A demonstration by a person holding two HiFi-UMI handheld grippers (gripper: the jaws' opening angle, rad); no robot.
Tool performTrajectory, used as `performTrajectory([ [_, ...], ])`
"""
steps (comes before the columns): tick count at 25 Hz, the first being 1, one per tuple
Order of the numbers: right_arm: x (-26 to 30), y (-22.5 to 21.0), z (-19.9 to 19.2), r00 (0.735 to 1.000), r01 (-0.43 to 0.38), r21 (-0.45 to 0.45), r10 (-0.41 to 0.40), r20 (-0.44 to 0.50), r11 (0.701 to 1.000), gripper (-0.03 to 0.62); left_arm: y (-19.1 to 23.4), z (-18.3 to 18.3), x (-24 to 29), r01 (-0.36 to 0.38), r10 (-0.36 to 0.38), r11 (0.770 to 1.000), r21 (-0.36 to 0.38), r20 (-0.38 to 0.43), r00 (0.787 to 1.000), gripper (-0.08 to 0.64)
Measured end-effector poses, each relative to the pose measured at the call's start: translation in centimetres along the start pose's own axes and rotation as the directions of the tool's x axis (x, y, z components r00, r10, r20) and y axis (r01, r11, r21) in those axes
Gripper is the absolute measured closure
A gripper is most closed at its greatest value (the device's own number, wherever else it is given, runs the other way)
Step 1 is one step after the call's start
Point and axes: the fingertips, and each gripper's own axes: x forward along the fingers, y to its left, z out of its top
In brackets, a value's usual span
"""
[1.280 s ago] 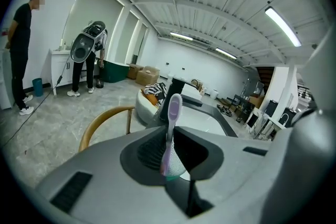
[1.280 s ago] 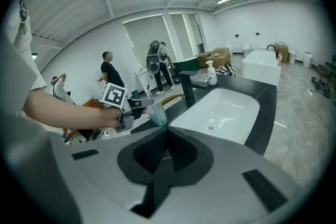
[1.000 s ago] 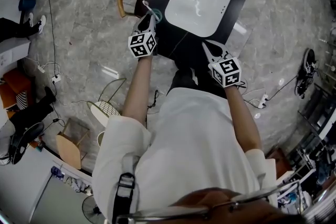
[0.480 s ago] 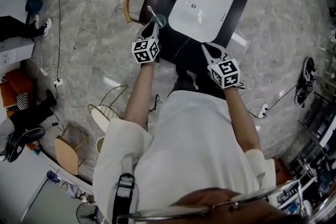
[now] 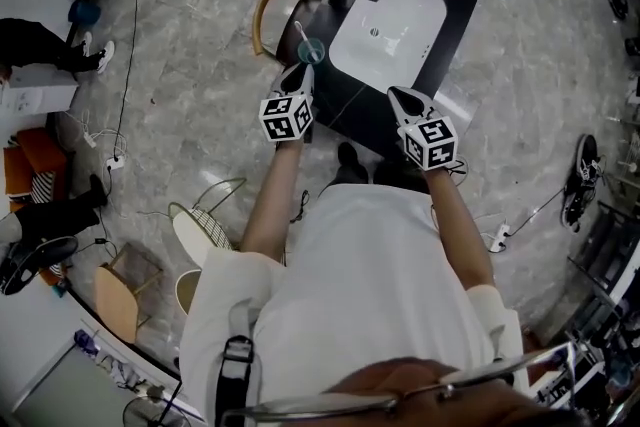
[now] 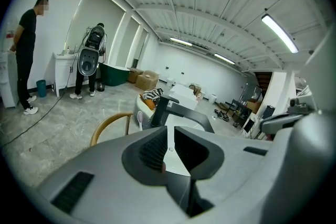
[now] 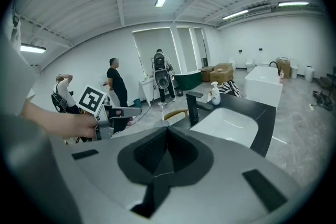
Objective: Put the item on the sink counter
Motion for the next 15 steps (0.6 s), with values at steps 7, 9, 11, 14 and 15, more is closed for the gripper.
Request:
performTrajectory([
  [7,-1.1,1.4,0.5,0.998,-0.051,-0.002,0.051,0.027,0.999,0.586,-3.7,2.0,-4.9,0.041,-0.039,0.999,-0.026,0.066,0.997,0.523],
  [9,-1.6,1.6,0.9,0.997,-0.072,-0.011,0.072,0.032,0.997,0.586,-4.7,2.5,-6.2,0.038,-0.036,0.999,-0.022,0.081,0.996,0.525],
  [11,-2.0,1.7,1.3,0.995,-0.097,-0.030,0.098,0.036,0.995,0.586,-5.9,3.1,-7.5,0.034,-0.032,0.999,-0.014,0.104,0.994,0.528],
  [14,-2.8,1.9,2.1,0.989,-0.138,-0.061,0.141,0.039,0.989,0.586,-7.7,3.9,-9.3,0.015,-0.015,1.000,0.001,0.144,0.989,0.540],
  [15,-3.2,2.0,2.3,0.987,-0.153,-0.074,0.156,0.038,0.985,0.586,-8.2,4.0,-10.0,0.005,-0.005,1.000,0.003,0.156,0.988,0.546],
])
